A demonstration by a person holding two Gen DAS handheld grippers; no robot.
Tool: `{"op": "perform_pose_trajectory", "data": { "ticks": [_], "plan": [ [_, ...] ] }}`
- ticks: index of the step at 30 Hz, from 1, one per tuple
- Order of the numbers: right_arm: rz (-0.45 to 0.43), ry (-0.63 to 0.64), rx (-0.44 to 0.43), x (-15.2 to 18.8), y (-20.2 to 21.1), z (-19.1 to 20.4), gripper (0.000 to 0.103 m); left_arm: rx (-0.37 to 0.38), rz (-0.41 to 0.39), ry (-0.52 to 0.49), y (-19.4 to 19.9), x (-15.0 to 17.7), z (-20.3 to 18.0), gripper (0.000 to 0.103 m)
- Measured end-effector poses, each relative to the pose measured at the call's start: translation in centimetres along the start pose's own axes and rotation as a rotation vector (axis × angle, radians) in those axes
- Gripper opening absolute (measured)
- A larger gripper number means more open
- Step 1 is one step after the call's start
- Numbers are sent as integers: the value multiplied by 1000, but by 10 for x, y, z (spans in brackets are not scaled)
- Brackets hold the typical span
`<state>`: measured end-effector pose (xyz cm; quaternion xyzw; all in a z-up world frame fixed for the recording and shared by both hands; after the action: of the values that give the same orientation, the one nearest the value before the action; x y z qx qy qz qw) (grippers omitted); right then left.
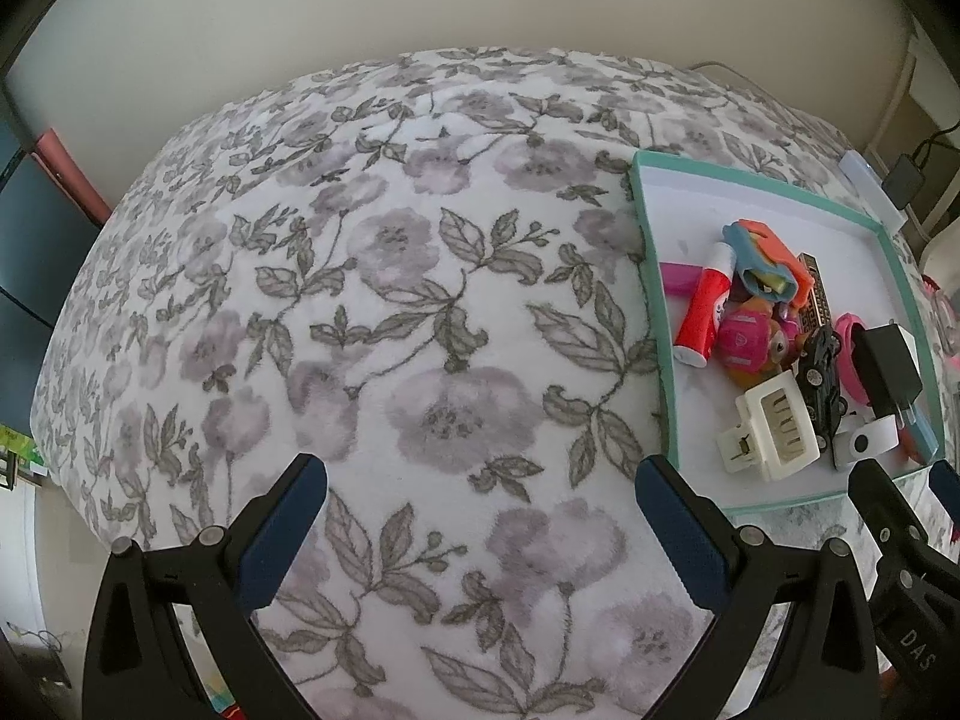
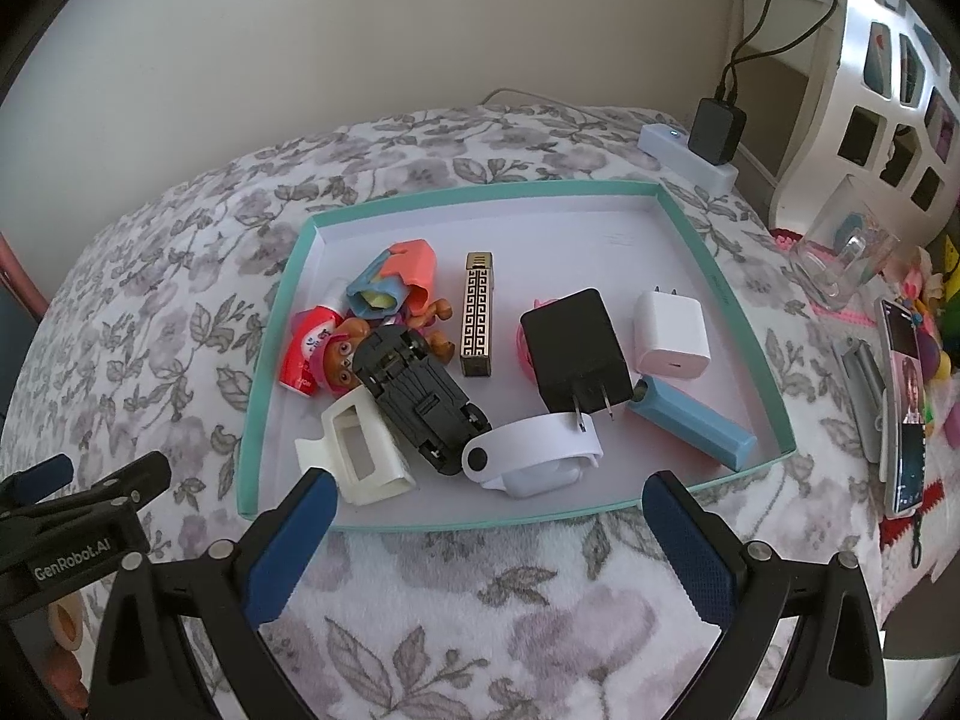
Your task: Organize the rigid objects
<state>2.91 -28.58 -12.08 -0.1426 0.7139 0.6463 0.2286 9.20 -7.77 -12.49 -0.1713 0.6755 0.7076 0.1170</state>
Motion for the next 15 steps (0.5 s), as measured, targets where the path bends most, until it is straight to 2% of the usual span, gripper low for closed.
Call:
{"op": "perform_pose_trajectory", "data": {
  "ticks": [15],
  "plan": [
    [7, 15, 0, 0, -4, 1, 103, -7, 5, -2, -3, 0, 1, 102]
  ]
}}
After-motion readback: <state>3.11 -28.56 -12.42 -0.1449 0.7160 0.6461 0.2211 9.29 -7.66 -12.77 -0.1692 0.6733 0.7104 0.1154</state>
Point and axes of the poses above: each gripper's, at about its wrist camera, not at the fingertips, and y roughly against the way its jaws point, z to its left, x to its underside, the point moved 10 cm from there along -y, roughly the way its jaws point, and after that the axes turned 13 degrees about y, right-handed, at the moved point
